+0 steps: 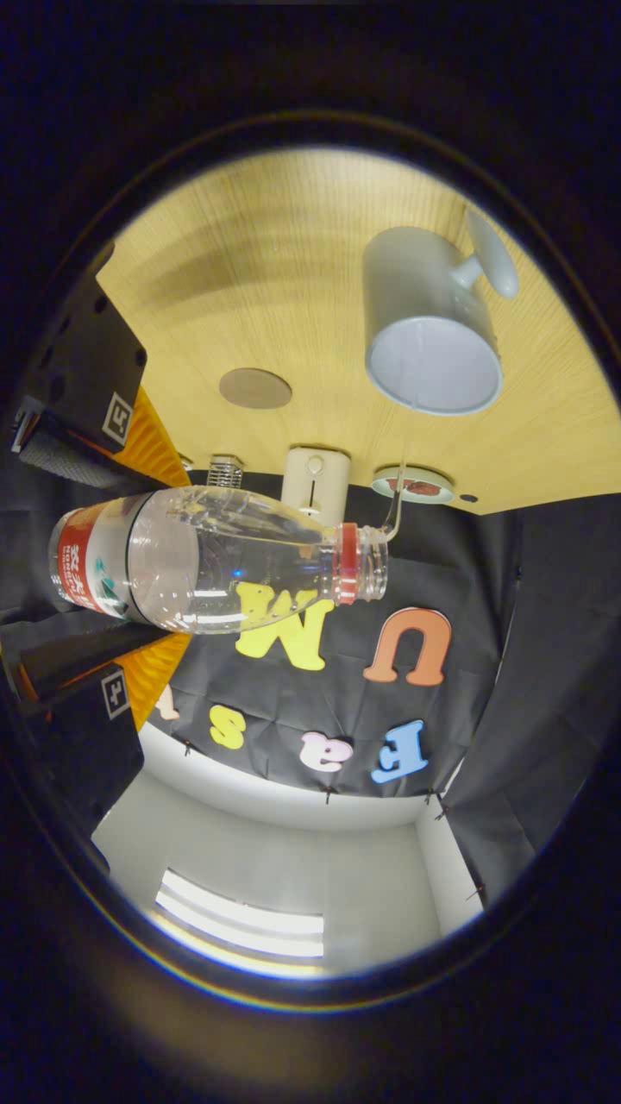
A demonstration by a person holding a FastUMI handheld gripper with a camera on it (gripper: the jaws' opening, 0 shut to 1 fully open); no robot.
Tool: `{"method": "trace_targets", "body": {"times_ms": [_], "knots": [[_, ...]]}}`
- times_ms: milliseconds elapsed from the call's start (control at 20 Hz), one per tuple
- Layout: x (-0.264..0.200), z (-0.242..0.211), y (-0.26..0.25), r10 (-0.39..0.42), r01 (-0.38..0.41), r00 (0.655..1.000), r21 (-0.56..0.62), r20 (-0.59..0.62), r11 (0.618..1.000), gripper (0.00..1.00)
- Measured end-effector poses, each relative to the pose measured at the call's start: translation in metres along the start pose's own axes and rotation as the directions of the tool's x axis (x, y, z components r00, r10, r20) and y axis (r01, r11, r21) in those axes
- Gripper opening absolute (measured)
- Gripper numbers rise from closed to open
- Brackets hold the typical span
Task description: Take the bottle from table, then pour the juice into the cup, finally place the bottle on the coaster
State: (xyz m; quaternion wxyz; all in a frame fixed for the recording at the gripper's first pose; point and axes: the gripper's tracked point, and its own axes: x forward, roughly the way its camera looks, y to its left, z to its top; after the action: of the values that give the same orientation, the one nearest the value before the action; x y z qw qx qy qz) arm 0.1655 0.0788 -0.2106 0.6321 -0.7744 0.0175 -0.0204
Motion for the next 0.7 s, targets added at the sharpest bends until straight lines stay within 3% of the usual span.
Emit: {"method": "trace_targets", "body": {"times_ms": [700], "knots": [[-0.0021, -0.0019, 0.0009, -0.022, 0.022, 1.000, -0.065, -0.001, 0.998, 0.79]]}}
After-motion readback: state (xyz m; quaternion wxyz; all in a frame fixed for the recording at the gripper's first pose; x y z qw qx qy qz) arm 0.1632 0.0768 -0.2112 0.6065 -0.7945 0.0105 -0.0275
